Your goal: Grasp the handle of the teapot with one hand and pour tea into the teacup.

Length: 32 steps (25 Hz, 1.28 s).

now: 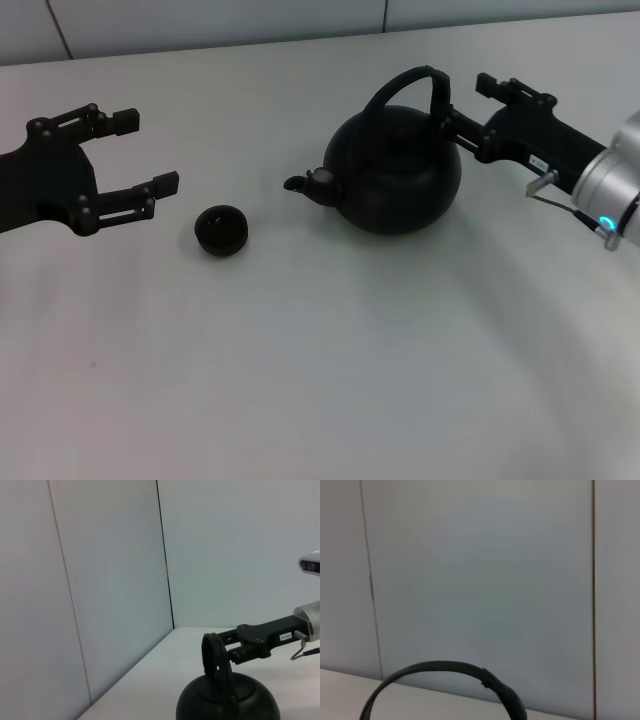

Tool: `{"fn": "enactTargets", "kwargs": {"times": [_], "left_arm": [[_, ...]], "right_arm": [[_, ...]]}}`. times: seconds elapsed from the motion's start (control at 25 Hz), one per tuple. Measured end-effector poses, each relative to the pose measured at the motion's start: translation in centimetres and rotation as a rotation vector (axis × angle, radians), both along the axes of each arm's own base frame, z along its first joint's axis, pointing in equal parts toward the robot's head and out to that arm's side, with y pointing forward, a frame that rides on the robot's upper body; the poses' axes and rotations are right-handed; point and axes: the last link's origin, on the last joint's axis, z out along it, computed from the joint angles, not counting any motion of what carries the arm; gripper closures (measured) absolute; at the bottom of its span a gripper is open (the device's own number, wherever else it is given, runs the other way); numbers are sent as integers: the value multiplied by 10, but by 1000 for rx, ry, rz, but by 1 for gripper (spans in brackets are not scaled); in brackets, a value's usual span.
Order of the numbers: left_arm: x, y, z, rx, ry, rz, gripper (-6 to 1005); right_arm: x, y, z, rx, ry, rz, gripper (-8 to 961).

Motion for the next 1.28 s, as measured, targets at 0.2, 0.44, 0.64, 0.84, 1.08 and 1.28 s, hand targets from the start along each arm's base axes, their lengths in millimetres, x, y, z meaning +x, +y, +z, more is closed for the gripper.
{"fn": "enactTargets", "kwargs": {"times": [0.2, 0.44, 0.64, 0.84, 1.08, 1.28], "left_arm": [[2, 1, 0, 2, 0, -5, 197], [4, 0, 0, -9, -8, -14, 197], [7, -4, 0, -29, -19, -33, 197], [8, -9, 3, -41, -43, -37, 197], [7, -13, 1, -51, -58, -32, 197], [6, -14, 0, -54, -61, -24, 197]], "right_arm": [[0, -11, 5, 8, 35, 35, 273], [-26, -22, 27, -18, 111, 236, 273], [-51, -16, 24, -272, -34, 377, 272], [-65, -14, 23, -361, -60, 440, 272], [-78, -16, 18, -341, -53, 482, 272], [-78, -18, 16, -346, -53, 482, 272]]}}
